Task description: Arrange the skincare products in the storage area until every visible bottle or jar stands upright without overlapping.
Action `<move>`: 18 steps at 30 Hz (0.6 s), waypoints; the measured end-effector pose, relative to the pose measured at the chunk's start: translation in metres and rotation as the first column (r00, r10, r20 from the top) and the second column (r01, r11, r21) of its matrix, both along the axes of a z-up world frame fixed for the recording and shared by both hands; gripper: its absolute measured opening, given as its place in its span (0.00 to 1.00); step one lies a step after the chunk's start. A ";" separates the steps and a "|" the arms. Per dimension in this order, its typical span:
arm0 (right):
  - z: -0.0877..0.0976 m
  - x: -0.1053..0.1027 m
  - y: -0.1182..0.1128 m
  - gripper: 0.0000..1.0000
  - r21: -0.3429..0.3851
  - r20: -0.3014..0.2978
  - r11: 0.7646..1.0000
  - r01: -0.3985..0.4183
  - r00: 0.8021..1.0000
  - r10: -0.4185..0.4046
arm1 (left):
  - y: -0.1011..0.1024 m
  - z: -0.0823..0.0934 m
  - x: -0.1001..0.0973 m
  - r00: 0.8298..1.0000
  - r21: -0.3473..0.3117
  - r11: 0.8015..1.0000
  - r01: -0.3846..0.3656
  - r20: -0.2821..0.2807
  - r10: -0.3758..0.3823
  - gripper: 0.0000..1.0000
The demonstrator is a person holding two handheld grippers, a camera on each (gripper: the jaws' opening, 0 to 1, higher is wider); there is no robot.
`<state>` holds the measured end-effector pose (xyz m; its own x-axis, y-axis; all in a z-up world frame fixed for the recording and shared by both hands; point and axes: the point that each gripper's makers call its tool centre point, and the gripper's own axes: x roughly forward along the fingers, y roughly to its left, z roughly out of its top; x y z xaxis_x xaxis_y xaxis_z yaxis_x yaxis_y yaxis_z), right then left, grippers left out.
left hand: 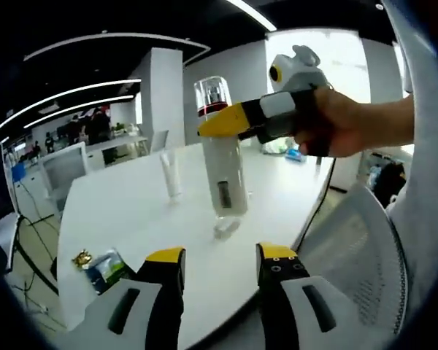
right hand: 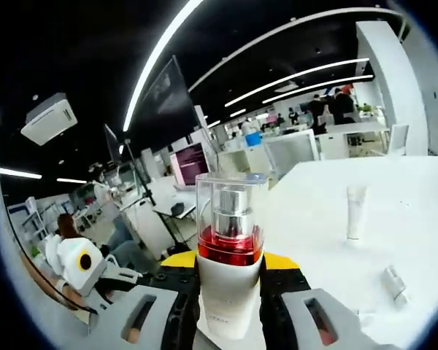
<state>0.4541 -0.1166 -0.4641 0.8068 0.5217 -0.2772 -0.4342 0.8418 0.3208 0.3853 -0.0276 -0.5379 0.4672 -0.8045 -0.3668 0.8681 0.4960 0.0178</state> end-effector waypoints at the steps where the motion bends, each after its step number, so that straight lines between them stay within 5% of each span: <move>1: 0.001 0.002 -0.004 0.24 0.004 0.004 1.000 0.008 1.000 -0.008 | 0.000 -0.001 0.000 1.000 0.005 1.000 0.003 -0.001 -0.003 0.33; 18: -0.017 0.054 -0.071 0.24 -0.054 -0.007 0.991 0.121 0.993 -0.122 | 0.004 -0.021 0.002 1.000 0.108 0.994 -0.006 -0.011 0.007 0.28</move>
<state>0.5084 -0.1880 -0.4813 0.8604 0.4044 -0.3101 -0.3247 0.9040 0.2781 0.3873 -0.0236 -0.5585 0.4678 -0.7570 -0.4563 0.8653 0.4974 0.0619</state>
